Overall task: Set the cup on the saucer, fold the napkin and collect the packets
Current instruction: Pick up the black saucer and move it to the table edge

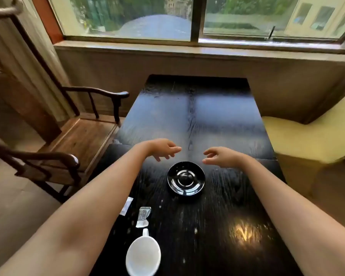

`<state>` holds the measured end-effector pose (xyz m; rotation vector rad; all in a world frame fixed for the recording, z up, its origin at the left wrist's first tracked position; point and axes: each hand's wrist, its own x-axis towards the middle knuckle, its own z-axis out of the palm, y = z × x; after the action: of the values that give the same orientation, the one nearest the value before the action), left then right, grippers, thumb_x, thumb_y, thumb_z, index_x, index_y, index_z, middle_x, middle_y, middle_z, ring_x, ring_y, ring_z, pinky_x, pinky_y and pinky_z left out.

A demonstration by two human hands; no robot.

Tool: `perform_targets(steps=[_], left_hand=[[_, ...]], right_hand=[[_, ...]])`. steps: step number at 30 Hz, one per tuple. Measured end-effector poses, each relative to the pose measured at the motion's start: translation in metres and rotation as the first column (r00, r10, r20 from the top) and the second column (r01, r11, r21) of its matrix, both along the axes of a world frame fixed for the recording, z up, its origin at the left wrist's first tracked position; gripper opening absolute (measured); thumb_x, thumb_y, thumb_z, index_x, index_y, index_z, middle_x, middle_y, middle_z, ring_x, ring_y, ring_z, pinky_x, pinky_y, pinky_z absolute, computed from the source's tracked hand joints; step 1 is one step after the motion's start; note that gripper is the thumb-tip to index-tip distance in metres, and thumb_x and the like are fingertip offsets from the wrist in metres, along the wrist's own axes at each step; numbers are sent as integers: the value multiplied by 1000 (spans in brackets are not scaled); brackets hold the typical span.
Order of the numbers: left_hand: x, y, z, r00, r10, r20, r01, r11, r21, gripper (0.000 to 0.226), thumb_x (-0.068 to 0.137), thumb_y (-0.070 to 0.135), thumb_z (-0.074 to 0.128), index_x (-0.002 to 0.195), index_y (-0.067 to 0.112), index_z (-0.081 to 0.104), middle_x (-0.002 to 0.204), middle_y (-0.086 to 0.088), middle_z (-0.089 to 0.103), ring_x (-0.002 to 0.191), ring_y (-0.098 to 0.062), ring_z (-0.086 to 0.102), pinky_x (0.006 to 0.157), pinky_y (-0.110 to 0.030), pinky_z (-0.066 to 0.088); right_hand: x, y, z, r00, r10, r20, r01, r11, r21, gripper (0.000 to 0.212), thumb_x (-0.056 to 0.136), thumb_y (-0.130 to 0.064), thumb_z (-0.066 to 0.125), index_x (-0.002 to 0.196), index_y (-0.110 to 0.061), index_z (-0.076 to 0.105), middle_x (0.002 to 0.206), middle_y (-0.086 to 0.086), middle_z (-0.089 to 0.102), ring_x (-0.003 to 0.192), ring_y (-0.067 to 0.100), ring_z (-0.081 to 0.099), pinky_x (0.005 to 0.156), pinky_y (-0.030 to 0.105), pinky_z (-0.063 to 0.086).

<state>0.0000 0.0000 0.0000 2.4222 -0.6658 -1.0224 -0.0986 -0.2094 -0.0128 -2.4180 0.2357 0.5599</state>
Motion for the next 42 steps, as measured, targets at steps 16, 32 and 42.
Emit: perform_targets(steps=[16, 32, 42], left_hand=[[6, 18, -176, 977, 201, 72, -192, 974, -123, 59, 84, 24, 65, 138, 19, 40, 125, -10, 57, 106, -26, 59, 76, -33, 54], [-16, 5, -178, 755, 548, -360, -652, 687, -322, 53, 79, -17, 56, 127, 6, 54, 104, -16, 66, 94, -29, 66, 70, -39, 59], [-58, 2, -78, 793, 400, -459, -577, 734, -358, 43, 81, -17, 54, 119, 4, 55, 88, -10, 66, 66, -18, 71, 56, -30, 60]], right_hand=[[9, 0, -156, 990, -117, 73, 115, 993, 28, 63, 77, -13, 68, 135, -8, 43, 128, 18, 53, 114, 26, 51, 98, 33, 40], [-3, 17, -160, 841, -530, 109, 473, 817, 329, 65, 72, 14, 61, 131, -13, 51, 117, 9, 60, 109, 28, 57, 94, 38, 49], [-66, 2, -74, 734, -676, -59, 569, 566, 597, 68, 75, 24, 54, 134, -9, 48, 90, -6, 59, 76, 11, 60, 51, 18, 55]])
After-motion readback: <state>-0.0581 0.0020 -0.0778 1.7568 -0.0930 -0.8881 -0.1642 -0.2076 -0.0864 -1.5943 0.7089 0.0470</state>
